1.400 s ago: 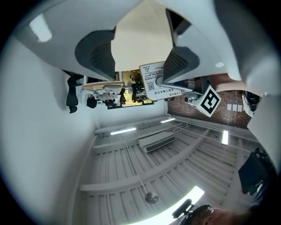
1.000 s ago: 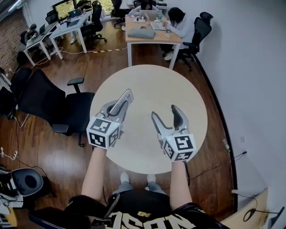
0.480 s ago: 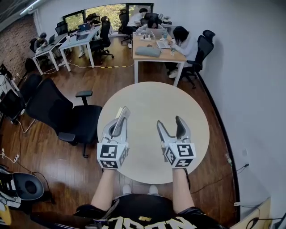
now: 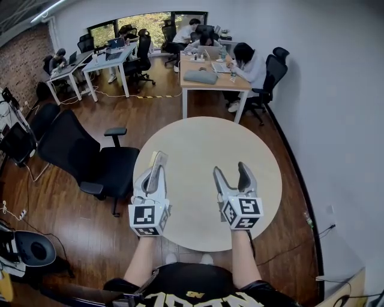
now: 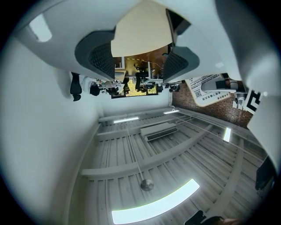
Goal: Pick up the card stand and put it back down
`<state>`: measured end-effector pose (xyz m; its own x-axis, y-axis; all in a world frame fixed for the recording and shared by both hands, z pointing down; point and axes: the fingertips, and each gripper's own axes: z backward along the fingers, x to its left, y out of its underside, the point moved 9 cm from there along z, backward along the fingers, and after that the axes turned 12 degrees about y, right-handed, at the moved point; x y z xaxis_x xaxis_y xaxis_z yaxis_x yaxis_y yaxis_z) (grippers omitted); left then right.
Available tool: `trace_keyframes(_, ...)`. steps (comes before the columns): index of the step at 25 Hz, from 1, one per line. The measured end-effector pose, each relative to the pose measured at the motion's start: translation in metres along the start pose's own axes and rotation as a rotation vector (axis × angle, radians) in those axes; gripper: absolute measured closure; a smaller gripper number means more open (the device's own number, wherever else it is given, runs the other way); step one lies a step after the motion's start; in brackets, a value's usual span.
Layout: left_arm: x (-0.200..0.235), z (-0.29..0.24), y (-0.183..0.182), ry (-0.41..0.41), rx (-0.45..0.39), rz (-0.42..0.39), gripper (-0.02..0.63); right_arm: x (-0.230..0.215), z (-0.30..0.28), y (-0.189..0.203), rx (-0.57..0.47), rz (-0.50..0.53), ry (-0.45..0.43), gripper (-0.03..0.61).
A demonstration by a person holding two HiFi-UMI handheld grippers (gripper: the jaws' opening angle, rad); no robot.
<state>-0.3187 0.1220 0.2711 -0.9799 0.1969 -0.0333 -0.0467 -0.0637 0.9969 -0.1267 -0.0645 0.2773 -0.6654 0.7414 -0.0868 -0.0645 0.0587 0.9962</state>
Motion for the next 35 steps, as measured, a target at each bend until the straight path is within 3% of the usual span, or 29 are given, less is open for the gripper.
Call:
trace_keyframes(9,-0.007,-0.006,-0.008,0.06,-0.007,0.008,0.592,0.007,0.008,-0.004,-0.003,0.012,0.002,0.23)
trace_keyframes(14,-0.026,-0.023,-0.006,0.137,-0.003,0.017,0.592,-0.015,0.026,-0.007,-0.009,0.028,0.066,0.23)
trace_keyframes(25,-0.1,-0.088,-0.004,0.412,0.033,0.011,0.592,-0.104,0.091,-0.011,-0.012,0.012,0.336,0.23)
trace_keyframes(29,-0.135,-0.126,-0.007,0.553,0.058,-0.035,0.592,-0.141,0.112,-0.011,-0.01,0.003,0.409,0.23)
trace_keyframes(35,-0.16,-0.176,-0.031,0.7,0.081,-0.13,0.592,-0.183,0.141,-0.018,-0.033,-0.031,0.5,0.23)
